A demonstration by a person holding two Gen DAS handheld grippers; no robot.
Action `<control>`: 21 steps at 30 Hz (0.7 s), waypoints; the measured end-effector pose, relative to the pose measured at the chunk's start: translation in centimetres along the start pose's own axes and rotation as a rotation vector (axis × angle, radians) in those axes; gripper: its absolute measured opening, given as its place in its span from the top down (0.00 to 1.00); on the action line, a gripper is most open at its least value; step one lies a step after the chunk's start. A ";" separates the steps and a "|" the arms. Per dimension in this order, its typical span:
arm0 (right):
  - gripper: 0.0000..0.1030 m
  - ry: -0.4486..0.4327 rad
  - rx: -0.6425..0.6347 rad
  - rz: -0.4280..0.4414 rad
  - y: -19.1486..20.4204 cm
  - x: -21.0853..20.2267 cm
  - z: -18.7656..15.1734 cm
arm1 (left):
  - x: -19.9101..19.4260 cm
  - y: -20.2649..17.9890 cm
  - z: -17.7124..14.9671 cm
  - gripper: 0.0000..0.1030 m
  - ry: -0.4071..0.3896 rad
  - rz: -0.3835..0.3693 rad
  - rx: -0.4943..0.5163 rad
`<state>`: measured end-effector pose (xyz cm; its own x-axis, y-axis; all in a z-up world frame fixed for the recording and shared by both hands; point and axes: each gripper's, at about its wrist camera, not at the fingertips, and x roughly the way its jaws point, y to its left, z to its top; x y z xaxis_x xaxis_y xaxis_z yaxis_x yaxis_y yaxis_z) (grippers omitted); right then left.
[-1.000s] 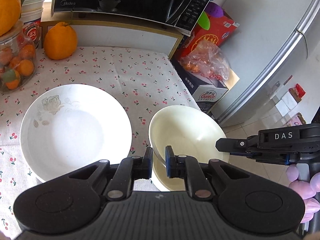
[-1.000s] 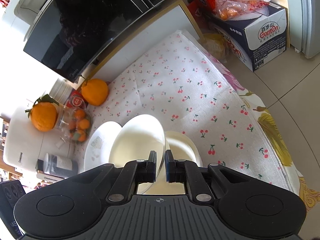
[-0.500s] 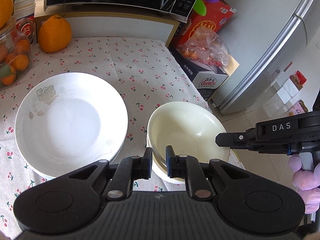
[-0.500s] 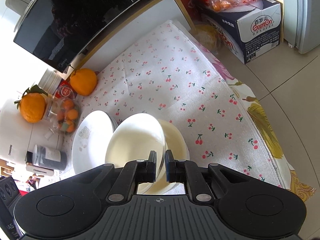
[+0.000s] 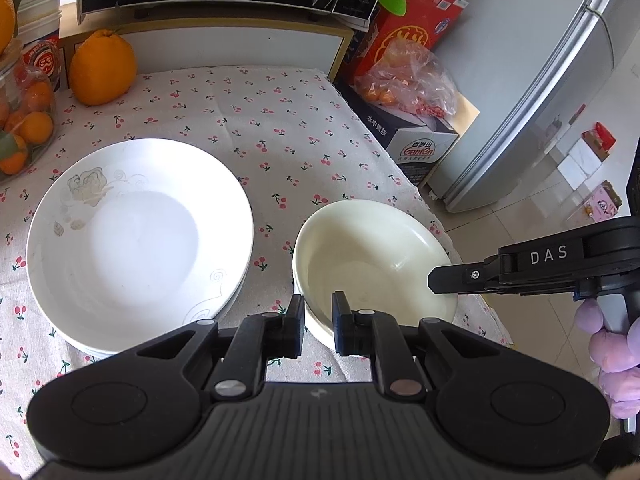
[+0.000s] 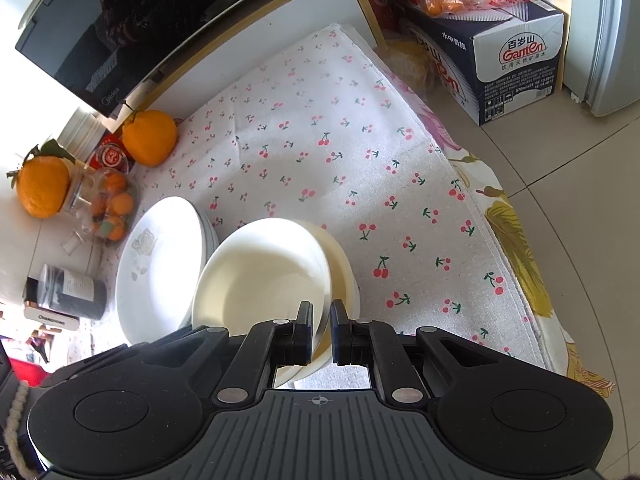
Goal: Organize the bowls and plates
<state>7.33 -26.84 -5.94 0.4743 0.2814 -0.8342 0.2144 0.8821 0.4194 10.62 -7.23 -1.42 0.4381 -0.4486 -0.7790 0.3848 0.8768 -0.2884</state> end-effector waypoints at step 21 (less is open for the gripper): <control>0.88 0.002 -0.089 -0.056 0.8 0.5 -0.3 | 0.4 -0.5 -0.2 0.87 0.000 0.024 0.062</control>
<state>7.55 -25.87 -6.14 0.4616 0.2316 -0.8563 0.1637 0.9265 0.3388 10.46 -7.82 -1.64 0.4476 -0.4272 -0.7856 0.4239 0.8749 -0.2342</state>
